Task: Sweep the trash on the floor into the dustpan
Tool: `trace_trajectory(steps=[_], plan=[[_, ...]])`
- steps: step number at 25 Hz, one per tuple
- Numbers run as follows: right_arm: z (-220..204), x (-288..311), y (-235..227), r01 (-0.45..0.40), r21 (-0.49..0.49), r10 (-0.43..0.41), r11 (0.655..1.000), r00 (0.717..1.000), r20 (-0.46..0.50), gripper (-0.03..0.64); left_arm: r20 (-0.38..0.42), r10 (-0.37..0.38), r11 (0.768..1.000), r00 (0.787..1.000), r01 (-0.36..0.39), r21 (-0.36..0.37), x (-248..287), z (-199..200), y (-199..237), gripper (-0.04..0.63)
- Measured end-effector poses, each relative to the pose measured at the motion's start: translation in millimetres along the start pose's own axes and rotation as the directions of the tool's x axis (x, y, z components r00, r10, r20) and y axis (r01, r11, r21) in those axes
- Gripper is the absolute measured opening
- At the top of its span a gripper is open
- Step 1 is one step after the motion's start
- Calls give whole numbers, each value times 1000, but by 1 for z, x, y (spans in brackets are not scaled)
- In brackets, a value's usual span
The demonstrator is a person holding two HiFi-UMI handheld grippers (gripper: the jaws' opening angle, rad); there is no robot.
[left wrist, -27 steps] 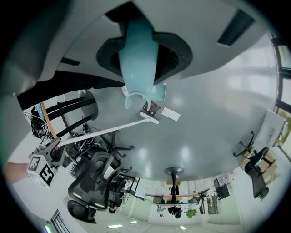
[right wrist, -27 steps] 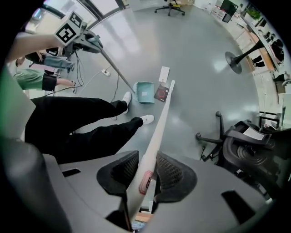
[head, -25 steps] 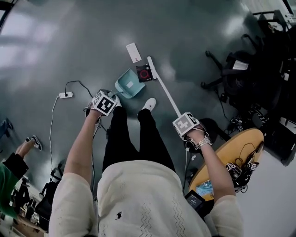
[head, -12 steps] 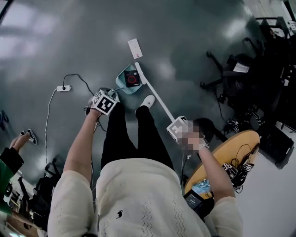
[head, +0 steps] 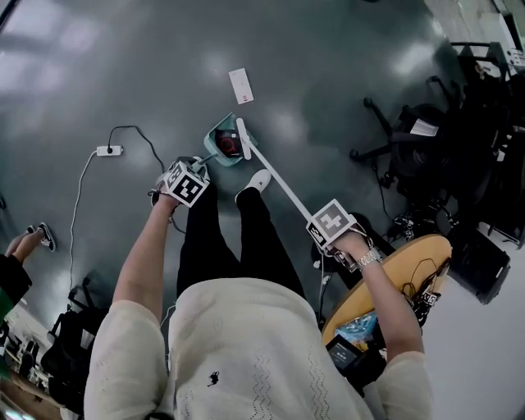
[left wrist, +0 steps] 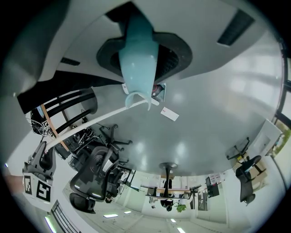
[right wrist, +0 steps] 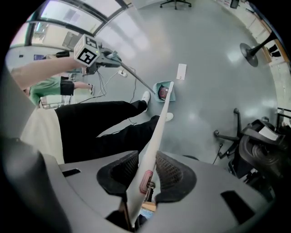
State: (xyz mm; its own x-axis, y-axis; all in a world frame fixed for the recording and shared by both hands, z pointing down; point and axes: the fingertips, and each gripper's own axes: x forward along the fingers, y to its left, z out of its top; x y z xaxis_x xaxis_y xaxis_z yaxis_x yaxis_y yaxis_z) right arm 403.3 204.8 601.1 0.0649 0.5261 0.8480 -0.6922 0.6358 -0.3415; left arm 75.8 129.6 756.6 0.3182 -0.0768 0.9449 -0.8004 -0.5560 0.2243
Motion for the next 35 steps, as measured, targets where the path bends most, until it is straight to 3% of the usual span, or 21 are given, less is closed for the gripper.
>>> trace_trajectory(steps=[3,12,21,28,35], plan=[[-1,-15,-4,14,53,-14,998,1000,-1,129,11,-10,1000,1000,10,7,-5,-5,0,95],[9,-75,-19,96,86,-94,992,995,-21,118,51,-33,999,998,34,-26,-28,-21,23,94],[45,-128,-39,158,122,-158,980,987,-9,118,58,13,998,998,-9,-68,-56,-40,63,94],[102,-172,-121,146,190,-161,971,985,64,118,51,63,989,997,-56,-137,-62,-24,105,94],[165,-216,-237,189,135,-201,973,976,82,118,45,72,974,996,-60,-217,-75,18,138,94]])
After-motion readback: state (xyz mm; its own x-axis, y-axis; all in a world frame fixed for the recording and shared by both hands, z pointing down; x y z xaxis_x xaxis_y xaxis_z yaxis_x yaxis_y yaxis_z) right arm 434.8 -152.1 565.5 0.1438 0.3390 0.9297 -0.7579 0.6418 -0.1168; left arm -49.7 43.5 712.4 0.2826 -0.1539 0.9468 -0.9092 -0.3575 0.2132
